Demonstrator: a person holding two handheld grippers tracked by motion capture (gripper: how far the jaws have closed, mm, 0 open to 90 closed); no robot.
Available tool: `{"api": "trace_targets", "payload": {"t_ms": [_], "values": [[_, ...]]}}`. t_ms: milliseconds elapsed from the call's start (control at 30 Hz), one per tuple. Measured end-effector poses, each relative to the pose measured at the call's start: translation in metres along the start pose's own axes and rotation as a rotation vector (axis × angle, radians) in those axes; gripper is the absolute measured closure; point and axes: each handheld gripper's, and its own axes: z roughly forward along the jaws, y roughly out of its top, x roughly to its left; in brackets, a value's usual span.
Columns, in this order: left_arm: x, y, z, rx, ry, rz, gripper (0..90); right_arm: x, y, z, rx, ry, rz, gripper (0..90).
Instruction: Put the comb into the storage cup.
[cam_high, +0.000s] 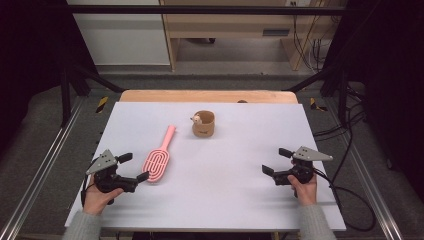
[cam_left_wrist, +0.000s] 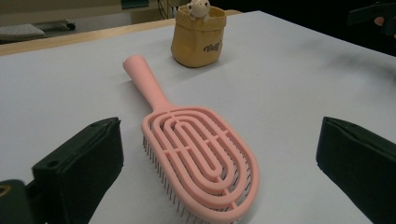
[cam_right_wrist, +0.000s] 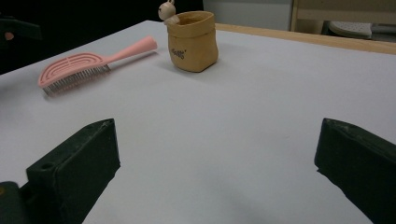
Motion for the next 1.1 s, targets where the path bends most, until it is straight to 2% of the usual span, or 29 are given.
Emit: {"api": "trace_targets", "payload": {"t_ms": [567, 1100], "values": [[-0.001, 0.007, -0.002, 0.007, 0.004, 0.011, 0.4, -0.001, 0.001, -0.001, -0.003, 0.0, -0.005, 0.3], [-0.003, 0.023, 0.003, 0.029, 0.016, 0.024, 0.4, 0.0, 0.002, -0.002, 0.004, -0.001, -0.01, 0.3]]}}
